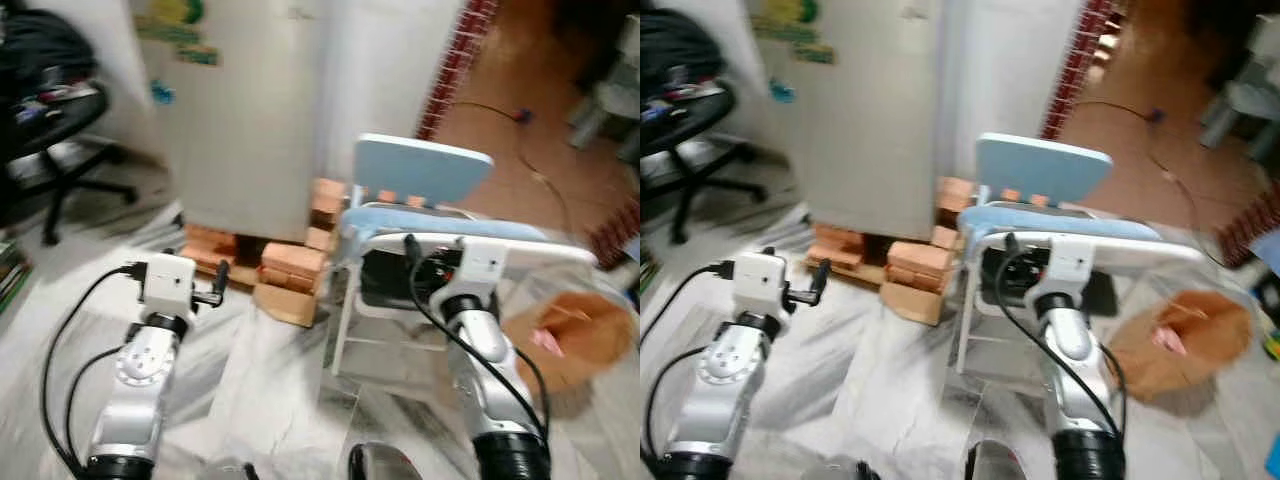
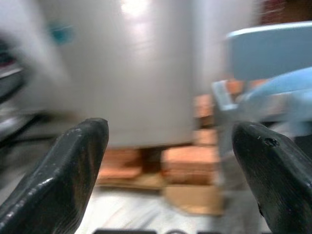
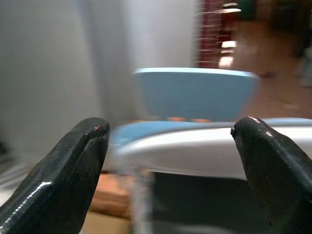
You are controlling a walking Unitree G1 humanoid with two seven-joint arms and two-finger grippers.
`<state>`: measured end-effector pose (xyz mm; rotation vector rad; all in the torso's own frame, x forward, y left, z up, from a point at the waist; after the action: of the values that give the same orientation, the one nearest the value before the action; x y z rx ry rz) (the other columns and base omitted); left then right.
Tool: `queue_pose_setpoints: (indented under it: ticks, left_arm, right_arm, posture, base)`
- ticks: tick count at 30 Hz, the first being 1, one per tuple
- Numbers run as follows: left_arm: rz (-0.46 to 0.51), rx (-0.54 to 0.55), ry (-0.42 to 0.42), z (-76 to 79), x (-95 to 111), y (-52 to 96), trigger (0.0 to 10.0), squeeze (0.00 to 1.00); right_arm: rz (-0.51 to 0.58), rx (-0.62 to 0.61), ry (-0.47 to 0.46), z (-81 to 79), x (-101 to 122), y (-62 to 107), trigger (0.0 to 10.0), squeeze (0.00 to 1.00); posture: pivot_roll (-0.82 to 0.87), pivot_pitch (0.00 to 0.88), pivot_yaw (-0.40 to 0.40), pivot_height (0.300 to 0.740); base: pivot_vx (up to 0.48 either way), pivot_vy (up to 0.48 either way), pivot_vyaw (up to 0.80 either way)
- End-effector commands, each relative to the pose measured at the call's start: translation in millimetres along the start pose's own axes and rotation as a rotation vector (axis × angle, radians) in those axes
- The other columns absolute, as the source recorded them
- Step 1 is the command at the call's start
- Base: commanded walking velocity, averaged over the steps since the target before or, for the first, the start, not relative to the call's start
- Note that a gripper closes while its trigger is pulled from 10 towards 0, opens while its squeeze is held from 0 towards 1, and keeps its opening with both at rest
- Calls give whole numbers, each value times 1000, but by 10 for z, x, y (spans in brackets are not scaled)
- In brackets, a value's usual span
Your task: Restocking fridge
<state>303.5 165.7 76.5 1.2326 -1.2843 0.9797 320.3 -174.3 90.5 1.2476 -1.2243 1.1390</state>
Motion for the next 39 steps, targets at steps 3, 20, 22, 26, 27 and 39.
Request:
queue_pose_setpoints:
  ticks: [3, 20, 22, 26, 27, 39]
  left_arm:
    - [3, 10, -21, -67, -10, 31, 10000, 0]
    - [21, 76, -65, -319, 31, 84, 10000, 0]
    - [28, 89, -60, -305, 49, 125, 10000, 0]
    - [32, 104, -60, -296, 38, 163, 10000, 0]
    - [15, 113, -45, -296, 12, 169, 10000, 0]
    - [35, 110, 11, -268, 70, 125, 10000, 0]
  right_arm:
    - [8, 11, -12, -48, 17, -18, 10000, 0]
    - [8, 14, 96, 21, -2, -1, 10000, 0]
    - [-2, -10, 101, 50, -13, 38, 10000, 0]
    - [-3, -11, 89, 79, -13, 68, 10000, 0]
    - [-1, -12, 124, 92, -12, 77, 10000, 0]
    - [17, 5, 97, 33, 42, 73, 10000, 0]
  posture:
    - [14, 37, -53, 740]
    - [18, 18, -60, 740]
    - [15, 19, -60, 740]
    - [17, 21, -62, 740]
    - [14, 24, -63, 740]
    - [11, 33, -67, 740]
  base:
    - [0, 480, -750]
    - [0, 477, 0]
    - [0, 480, 0]
    - [0, 480, 0]
    - [0, 480, 0]
    - [0, 480, -240]
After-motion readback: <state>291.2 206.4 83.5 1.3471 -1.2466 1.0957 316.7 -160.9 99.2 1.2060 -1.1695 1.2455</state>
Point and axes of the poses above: a point about 5 cm out from each wrist's last joint towards the gripper, its own y axis pointing back from the gripper into the wrist, its own x axis along the axis of the wrist's last joint, z = x × y, the point moved 4 cm from there along -y, pointing out of the wrist towards the gripper, and after that the axes turned 3 degrees about y, right-handed, at the moved point
